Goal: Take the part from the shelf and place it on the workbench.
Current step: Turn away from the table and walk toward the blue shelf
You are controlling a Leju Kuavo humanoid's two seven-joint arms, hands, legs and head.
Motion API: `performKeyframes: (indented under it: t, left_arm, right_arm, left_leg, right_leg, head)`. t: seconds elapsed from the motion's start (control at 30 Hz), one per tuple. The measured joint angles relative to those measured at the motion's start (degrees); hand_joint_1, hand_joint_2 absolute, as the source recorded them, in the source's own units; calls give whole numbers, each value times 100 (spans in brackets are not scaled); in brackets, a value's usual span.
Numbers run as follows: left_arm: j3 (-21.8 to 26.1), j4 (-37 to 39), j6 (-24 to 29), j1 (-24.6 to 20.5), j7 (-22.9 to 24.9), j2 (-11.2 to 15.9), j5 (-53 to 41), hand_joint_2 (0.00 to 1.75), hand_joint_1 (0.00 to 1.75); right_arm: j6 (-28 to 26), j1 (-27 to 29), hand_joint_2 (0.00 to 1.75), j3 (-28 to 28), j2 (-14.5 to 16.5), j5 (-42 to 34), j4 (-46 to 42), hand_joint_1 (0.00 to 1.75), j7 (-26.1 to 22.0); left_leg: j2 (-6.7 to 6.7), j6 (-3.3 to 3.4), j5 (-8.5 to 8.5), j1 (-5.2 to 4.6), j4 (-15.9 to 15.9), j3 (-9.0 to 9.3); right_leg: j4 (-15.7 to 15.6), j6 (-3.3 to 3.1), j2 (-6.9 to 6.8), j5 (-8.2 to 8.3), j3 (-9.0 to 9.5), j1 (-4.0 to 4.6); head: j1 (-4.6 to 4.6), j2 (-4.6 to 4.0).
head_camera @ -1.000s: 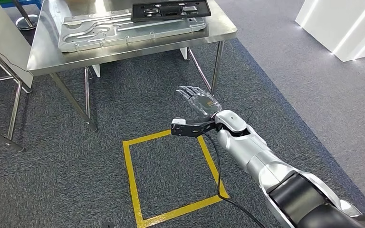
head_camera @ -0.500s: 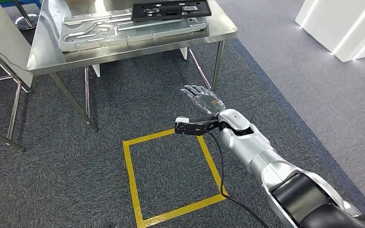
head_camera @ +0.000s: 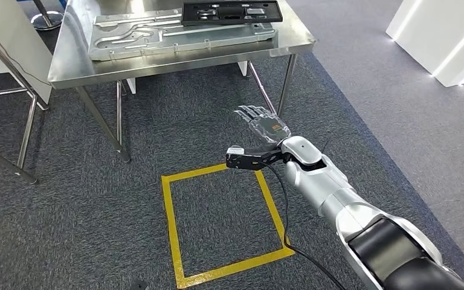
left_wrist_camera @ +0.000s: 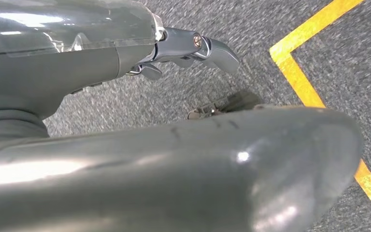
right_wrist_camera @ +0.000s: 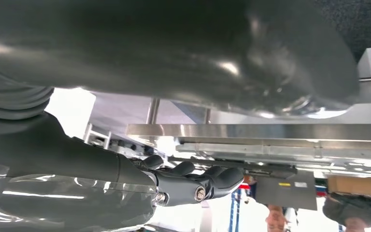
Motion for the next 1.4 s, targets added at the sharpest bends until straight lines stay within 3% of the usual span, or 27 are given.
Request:
performKeyframes:
  t: [0.03, 0.1, 0.17, 0.23, 0.27, 0.33, 0.4, 0.43, 0.47, 0.57, 0.63, 0.73, 1.0, 1.4]
  left_arm:
    - [-3, -1, -1, 0, 0, -2, 4, 0, 0]
    - [-5, -1, -4, 0, -3, -3, 9, 0, 0]
    - [-5, -2, -8, 7, -5, -4, 11, 0, 0]
    - [-5, -1, -13, 29, 2, -4, 11, 0, 0]
    - [-5, -1, -15, 36, 9, -4, 13, 0, 0]
    - [-5, -2, -19, 32, 35, -4, 36, 0, 0]
    - [-4, -2, -23, 21, 100, -4, 93, 0, 0]
    - [-4, -2, -26, 23, 136, -4, 119, 0, 0]
    - [-3, -2, -27, 25, 161, -4, 131, 0, 0]
    - [-3, -5, -29, 19, 167, 6, 127, 0, 0]
    - [-4, -9, -31, 9, 167, 8, 119, 0, 0]
    - [-5, -9, -32, 13, 172, -6, 114, 0, 0]
    - [-5, -9, -32, 6, 173, -11, 114, 0, 0]
    - [-7, -9, 5, 8, 180, -20, 138, 0, 0]
  right_arm:
    - [4, -24, 0, 0, -20, 1, 0, 0, -14]
    - [7, -64, 0, 0, -49, 7, -2, 0, -38]
    - [13, -79, 0, 1, -54, 16, -4, 0, -55]
    - [17, -98, 0, 2, -52, 21, -5, 0, -58]
    - [16, -109, 0, 2, -51, 21, -7, 0, -59]
    - [14, -114, 0, 2, -53, 20, -8, 0, -61]
    - [11, -104, 0, 2, -59, 14, -5, 0, -64]
    - [8, -99, 0, 2, -60, 1, -3, 0, -69]
    - [4, -97, 0, 2, -61, -18, -2, 0, -77]
    - [-10, -110, 0, 2, -62, -65, -2, 0, -98]
    - [-17, -116, 0, 2, -64, -70, 1, 0, -109]
    - [-19, -114, 0, 2, -67, -72, 9, 0, -122]
    - [-61, -110, 0, 2, -68, -69, 25, 0, -149]
    - [-309, 275, 0, 4, -32, -115, 40, 0, -146]
  left_leg:
    - [-48, -41, 16, 8, 36, -41]
    - [-133, -135, 49, 1, 93, -106]
    - [-204, -230, 108, 2, 63, -128]
    - [-152, -284, 87, 22, 90, -176]
    - [-64, -287, -50, 22, 266, -254]
    - [135, -265, -544, 9, 1010, -525]
    - [185, -247, -953, -6, 1792, -754]
    - [191, -228, -1020, -20, 1922, -725]
    - [193, -195, -989, -42, 1811, -573]
    - [256, -14, -743, -140, 711, 215]
    - [308, 36, -718, -181, 332, 441]
    - [304, 9, -701, -199, 300, 449]
    - [303, 66, -695, -220, 303, 433]
    - [302, 78, -687, -217, 305, 431]
  right_leg:
    - [-361, 10, 71, 140, 192, -6]
    - [-795, -69, 177, 305, 403, -5]
    - [-796, -214, 135, 352, 374, 35]
    - [-795, -331, 27, 412, 343, 49]
    - [-803, -385, -26, 446, 321, 52]
    - [-807, -458, -128, 493, 267, 87]
    - [-800, -483, -206, 520, 215, 139]
    - [-795, -487, -240, 529, 195, 165]
    - [-791, -486, -267, 534, 184, 190]
    - [-780, -475, -348, 535, 177, 250]
    - [-765, -451, -370, 528, 158, 267]
    - [-758, -419, -368, 528, 144, 257]
    - [-803, -349, -362, 567, 150, 236]
    - [-805, -333, -359, 579, 149, 232]
  head:
    - [1, 0]
    - [-4, 0]
    - [-9, 0]
    - [-10, 0]
    - [-10, 0]
    - [-10, 0]
    - [-9, 0]
    - [-9, 0]
    - [-9, 0]
    - [-9, 0]
    - [-9, 0]
    - [-9, 0]
    - [-9, 0]
    - [-9, 0]
